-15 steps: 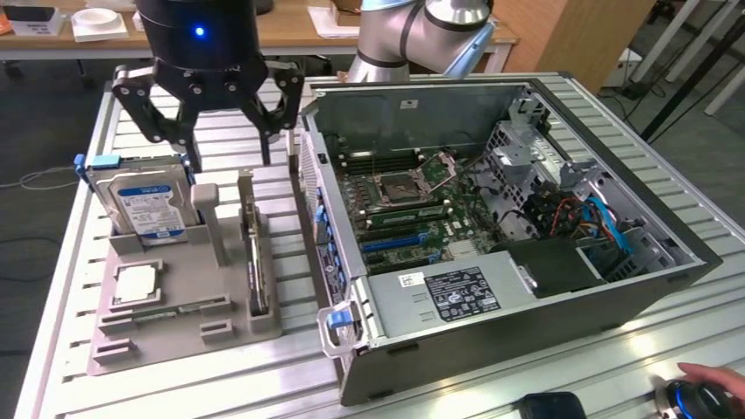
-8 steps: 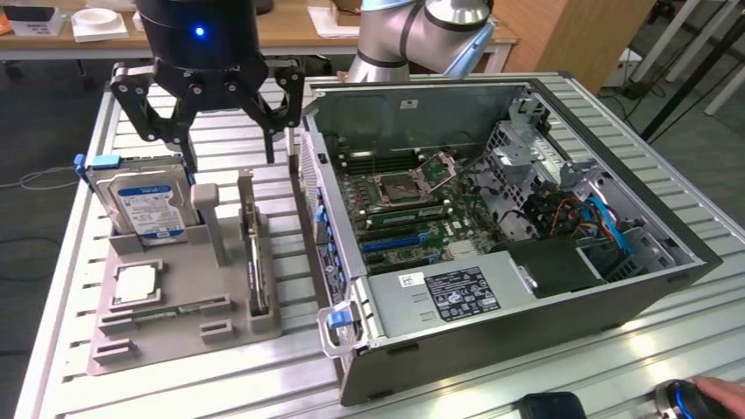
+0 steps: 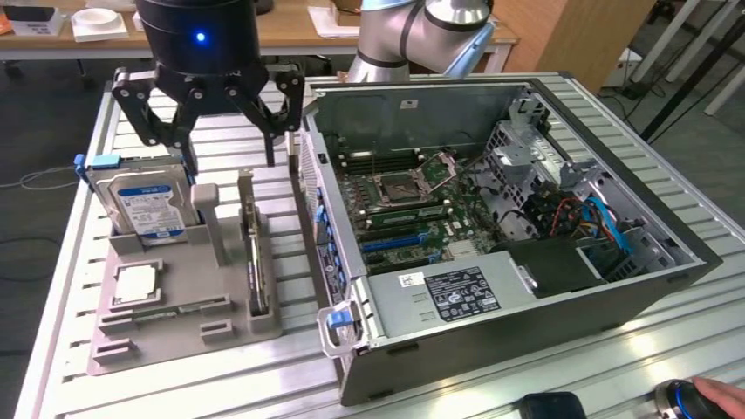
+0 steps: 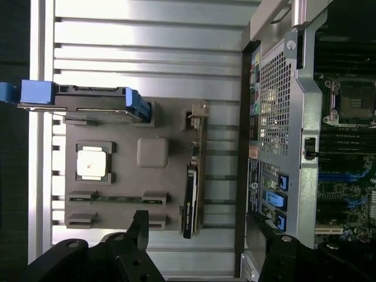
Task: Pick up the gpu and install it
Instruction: 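Pick up the gpu and move the gpu toward the slot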
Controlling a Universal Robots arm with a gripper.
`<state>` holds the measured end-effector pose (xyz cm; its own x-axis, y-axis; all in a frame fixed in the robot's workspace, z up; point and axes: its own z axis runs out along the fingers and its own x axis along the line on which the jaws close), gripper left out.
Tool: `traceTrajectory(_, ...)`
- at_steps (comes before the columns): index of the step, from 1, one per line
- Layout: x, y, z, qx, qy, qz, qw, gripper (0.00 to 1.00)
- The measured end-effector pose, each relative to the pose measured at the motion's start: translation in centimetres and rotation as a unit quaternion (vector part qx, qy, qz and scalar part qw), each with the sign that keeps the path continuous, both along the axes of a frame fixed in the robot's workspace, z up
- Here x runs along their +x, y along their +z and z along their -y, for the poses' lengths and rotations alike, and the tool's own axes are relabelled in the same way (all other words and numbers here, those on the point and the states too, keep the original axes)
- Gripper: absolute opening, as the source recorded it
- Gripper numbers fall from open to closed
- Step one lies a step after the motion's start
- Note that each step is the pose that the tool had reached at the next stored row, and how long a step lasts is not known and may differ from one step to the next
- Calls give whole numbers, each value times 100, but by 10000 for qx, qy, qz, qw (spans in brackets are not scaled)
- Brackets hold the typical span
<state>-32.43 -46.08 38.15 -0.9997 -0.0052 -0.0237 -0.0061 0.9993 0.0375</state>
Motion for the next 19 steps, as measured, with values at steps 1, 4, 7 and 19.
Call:
traceTrajectory(1,0,-9,0,-4,0,0,10000,76)
traceTrajectory(4,0,-46,0,-23,0,0,10000,76)
traceTrajectory(7,0,-91,0,-51,0,-1,10000,76)
traceTrajectory(19,0,-301,0,-138,0,0,9999,76)
